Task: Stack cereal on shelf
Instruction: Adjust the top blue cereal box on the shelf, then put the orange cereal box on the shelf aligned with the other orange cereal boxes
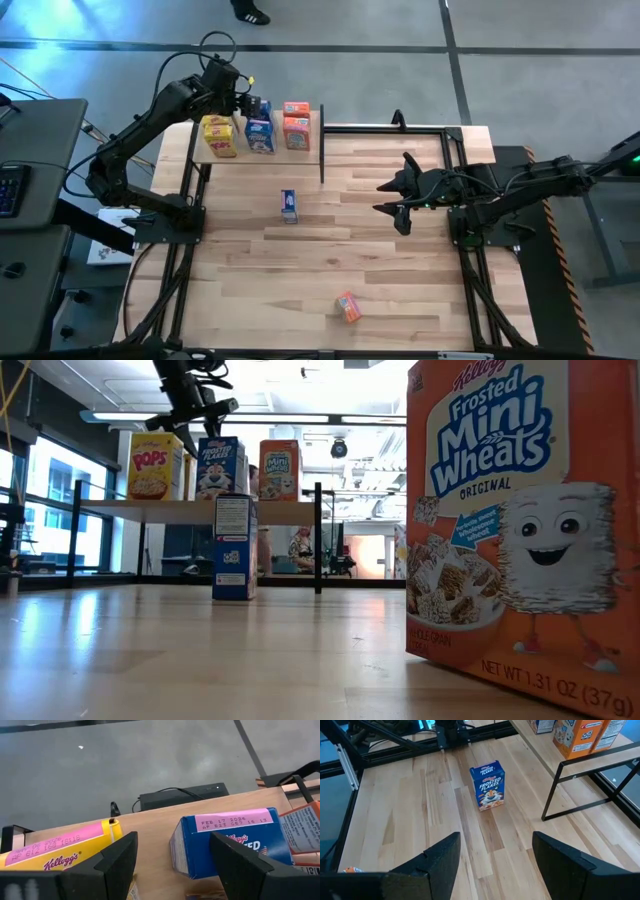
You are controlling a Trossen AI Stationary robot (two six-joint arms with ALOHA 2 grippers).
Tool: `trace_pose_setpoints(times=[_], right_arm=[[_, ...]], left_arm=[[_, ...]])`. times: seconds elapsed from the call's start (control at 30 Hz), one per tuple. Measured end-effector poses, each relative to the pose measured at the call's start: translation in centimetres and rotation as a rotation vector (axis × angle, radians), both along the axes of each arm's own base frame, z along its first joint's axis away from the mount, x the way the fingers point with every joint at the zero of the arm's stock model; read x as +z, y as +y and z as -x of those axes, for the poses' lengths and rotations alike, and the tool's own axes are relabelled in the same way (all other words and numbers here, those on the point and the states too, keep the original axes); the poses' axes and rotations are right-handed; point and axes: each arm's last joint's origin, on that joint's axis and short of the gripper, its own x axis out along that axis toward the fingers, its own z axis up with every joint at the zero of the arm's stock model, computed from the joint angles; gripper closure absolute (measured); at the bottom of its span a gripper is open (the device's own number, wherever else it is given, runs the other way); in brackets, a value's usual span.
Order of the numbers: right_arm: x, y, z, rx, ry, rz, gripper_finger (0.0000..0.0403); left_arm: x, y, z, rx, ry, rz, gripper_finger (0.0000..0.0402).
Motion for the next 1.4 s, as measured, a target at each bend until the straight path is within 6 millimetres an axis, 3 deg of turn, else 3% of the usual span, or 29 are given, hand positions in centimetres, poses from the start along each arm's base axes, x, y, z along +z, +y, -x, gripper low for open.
trace_pose_setpoints(times=[0.9, 1.4], right_arm=[[0.0, 0.0, 0.0, 0.004, 0.001, 0.007, 0.0162], [0.0, 0.0, 0.0, 0.003, 0.001, 0.007, 0.0162]], left_arm=[[0.2, -0.1, -0.4, -0.138, -0.029, 0.008, 0.0163], [2.5, -2.0, 1.3, -0.161, -0.069, -0.094, 0.0163]])
